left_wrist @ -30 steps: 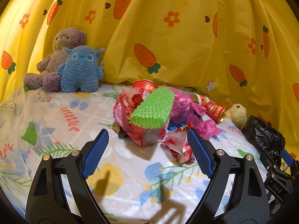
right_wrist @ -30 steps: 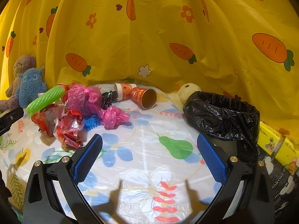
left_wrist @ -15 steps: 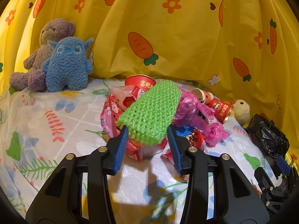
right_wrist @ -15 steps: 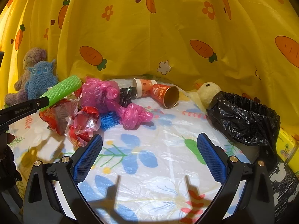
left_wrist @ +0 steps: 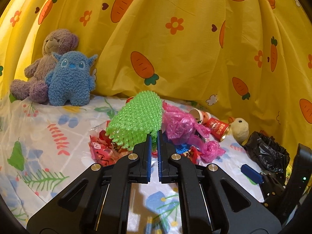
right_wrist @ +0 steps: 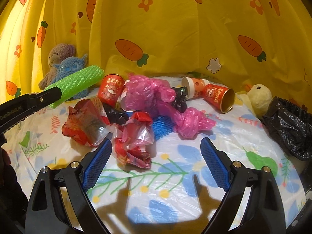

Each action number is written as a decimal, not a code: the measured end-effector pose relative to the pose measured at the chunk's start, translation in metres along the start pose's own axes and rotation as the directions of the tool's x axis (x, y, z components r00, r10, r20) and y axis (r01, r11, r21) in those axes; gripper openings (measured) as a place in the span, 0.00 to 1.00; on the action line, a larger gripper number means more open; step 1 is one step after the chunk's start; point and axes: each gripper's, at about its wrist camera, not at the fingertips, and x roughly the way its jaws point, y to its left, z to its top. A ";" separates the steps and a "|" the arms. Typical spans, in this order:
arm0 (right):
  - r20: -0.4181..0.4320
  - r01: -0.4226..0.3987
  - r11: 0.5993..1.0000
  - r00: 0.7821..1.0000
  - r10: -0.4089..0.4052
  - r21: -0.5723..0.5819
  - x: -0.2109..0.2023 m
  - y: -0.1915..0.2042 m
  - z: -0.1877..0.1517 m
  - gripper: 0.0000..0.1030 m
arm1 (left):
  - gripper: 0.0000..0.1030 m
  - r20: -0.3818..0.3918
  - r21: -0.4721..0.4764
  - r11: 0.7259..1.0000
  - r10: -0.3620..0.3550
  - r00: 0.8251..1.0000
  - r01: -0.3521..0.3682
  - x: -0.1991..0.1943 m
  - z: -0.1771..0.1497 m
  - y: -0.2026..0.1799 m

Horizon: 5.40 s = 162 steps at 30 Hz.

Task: Collect trash
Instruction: 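Close the left gripper on the green mesh scrubber while the right gripper grasps a red wrapper, then carry both items to the black trash bin and open both grippers, then move both tools back toward the trash pile, then grasp the red-white snack bag with the left gripper while the right grasps the red cup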

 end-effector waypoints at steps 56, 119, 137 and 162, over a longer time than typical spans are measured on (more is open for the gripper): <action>0.169 0.409 0.894 0.883 -0.439 0.185 -0.127 -0.208 0.035 0.23 | 0.04 -0.130 0.240 0.801 -0.533 0.836 0.548 0.027 -0.012 -0.249; 0.172 0.413 0.864 0.865 -0.471 0.287 -0.105 -0.221 0.032 0.86 | 0.94 -0.077 0.129 0.967 -0.211 0.974 0.219 0.060 -0.017 -0.185; 0.151 0.223 0.961 0.957 -0.247 0.162 -0.058 -0.106 0.025 0.86 | 0.94 -0.026 0.052 0.993 0.107 0.994 -0.106 0.024 -0.018 -0.008; 0.080 0.016 0.999 0.997 -0.013 -0.039 0.012 0.012 0.056 0.86 | 0.03 -0.203 -0.053 0.993 0.091 0.975 -0.103 0.060 -0.012 0.045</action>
